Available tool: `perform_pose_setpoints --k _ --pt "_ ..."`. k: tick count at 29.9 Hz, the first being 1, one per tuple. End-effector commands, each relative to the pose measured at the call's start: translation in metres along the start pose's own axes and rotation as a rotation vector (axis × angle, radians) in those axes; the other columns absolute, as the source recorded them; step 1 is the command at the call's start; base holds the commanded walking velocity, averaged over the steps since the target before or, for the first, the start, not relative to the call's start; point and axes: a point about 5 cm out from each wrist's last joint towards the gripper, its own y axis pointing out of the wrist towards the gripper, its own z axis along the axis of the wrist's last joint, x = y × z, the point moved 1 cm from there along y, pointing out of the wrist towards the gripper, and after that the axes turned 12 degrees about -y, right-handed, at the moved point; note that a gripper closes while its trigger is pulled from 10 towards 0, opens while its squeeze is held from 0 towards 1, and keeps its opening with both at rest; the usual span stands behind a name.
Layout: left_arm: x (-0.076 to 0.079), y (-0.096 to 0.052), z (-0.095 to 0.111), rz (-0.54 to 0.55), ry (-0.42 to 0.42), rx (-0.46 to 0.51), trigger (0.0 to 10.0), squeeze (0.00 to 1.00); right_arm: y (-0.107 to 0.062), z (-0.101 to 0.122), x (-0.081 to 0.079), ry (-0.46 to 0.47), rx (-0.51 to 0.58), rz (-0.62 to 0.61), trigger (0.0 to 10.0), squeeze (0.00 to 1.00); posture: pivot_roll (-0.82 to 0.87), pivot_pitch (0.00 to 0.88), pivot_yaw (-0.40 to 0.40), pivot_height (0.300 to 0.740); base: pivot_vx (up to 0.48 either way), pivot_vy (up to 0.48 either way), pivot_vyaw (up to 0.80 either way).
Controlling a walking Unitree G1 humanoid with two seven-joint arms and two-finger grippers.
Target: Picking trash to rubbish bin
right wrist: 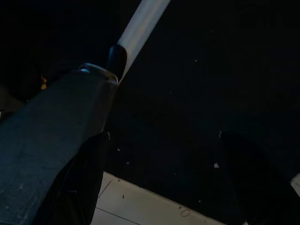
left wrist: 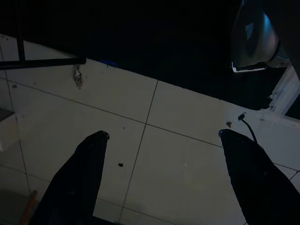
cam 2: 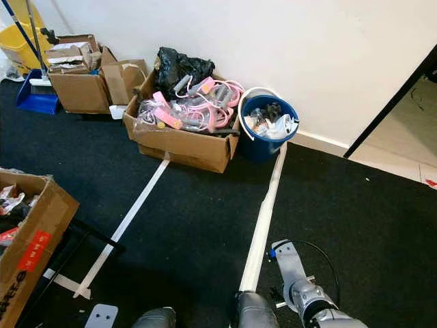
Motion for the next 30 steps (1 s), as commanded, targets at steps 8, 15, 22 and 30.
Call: perform_pose_setpoints --k 8,15,22,30 --pt "0.0 -0.003 -0.018 0.006 -0.047 -0.05 10.0 0.0 -0.003 -0.031 0.001 0.048 -0.075 -0.004 10.0 0.0 0.11 0.075 -0.054 0.74 0.0 0.0 0.0" --pt "0.0 0.001 0.007 -0.002 -0.012 0.009 10.0 0.0 -0.001 -0.014 0.002 0.045 -0.037 -0.01 10.0 0.0 0.12 0.068 -0.054 0.74 0.0 0.0 0.0" --pt "0.013 0.002 0.023 -0.051 0.083 0.046 10.0 0.0 0.001 -0.001 -0.012 -0.009 -0.008 0.033 10.0 0.0 0.1 0.085 -0.038 0.74 0.0 0.0 0.0" --pt "0.037 -0.003 -0.001 -0.13 0.14 -0.01 10.0 0.0 0.001 -0.022 -0.049 -0.11 -0.066 0.204 10.0 0.0 0.06 0.075 -0.023 0.74 0.0 0.0 0.0"
